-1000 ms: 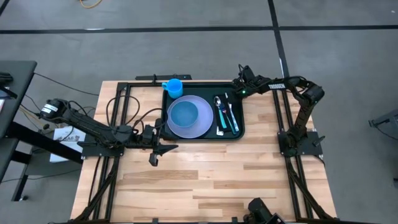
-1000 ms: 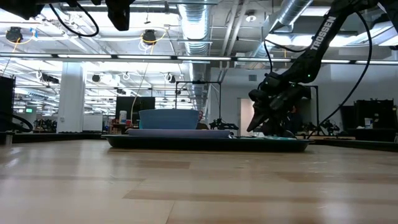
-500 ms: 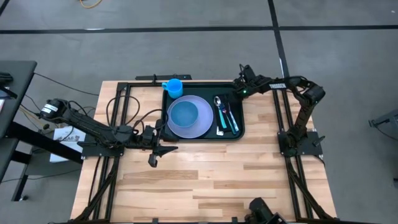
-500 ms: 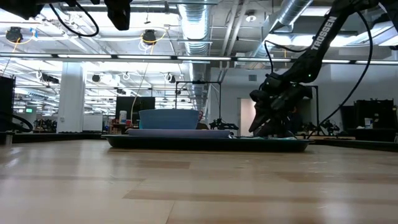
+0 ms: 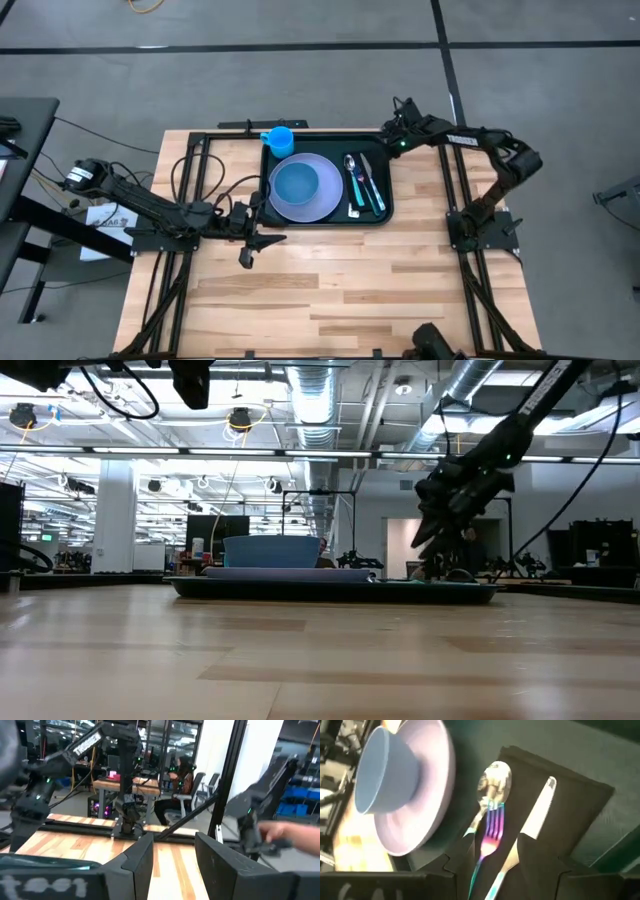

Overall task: Set up tray
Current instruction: Return to Home Position

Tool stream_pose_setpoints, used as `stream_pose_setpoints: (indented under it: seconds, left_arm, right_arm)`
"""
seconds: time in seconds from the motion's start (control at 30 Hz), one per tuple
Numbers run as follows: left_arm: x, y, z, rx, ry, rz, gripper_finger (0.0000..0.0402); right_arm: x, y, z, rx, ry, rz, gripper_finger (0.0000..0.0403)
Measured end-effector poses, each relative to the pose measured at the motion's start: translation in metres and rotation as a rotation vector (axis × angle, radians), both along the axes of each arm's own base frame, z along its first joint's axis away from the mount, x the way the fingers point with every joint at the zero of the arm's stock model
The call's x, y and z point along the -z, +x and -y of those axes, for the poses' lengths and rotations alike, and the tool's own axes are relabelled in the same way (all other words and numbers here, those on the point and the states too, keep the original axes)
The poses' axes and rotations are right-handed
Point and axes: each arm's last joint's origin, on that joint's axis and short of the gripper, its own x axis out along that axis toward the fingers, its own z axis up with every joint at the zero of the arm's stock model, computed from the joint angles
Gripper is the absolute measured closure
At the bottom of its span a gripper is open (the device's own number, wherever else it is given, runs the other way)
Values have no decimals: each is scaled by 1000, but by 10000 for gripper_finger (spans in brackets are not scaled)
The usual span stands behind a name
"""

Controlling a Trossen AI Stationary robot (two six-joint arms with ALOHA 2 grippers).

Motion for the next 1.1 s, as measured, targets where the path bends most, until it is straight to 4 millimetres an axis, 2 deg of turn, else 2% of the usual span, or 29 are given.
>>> stream_pose_setpoints:
  seconds: [0.2,0.33,0.43,0.53,0.7,0.83,0.93,1.1]
  left_arm:
    - [4,0,-1,-37,61,-43,269]
    - [5,-6,-5,-156,78,-106,269]
    - [8,-11,-6,-278,85,-199,269]
    - [5,-14,-4,-342,66,-269,269]
    - [-6,-14,8,-236,103,-279,269]
    - [-6,-15,11,-207,145,-281,269]
    - [-4,-14,9,-172,119,-262,269]
    - [1,0,5,49,135,-189,269]
  right_arm:
    - [-33,-5,-21,-90,-118,16,266]
    - [-55,-5,-43,-160,-220,77,264]
    - [-62,-8,-66,-183,-321,145,265]
    - [-60,-13,-91,-166,-431,210,267]
    - [-44,-31,-135,-128,-574,360,268]
    - [-35,-45,-164,-154,-646,560,269]
    - [-32,-54,-181,-200,-671,681,268]
    - [-28,-61,-200,-304,-707,762,270]
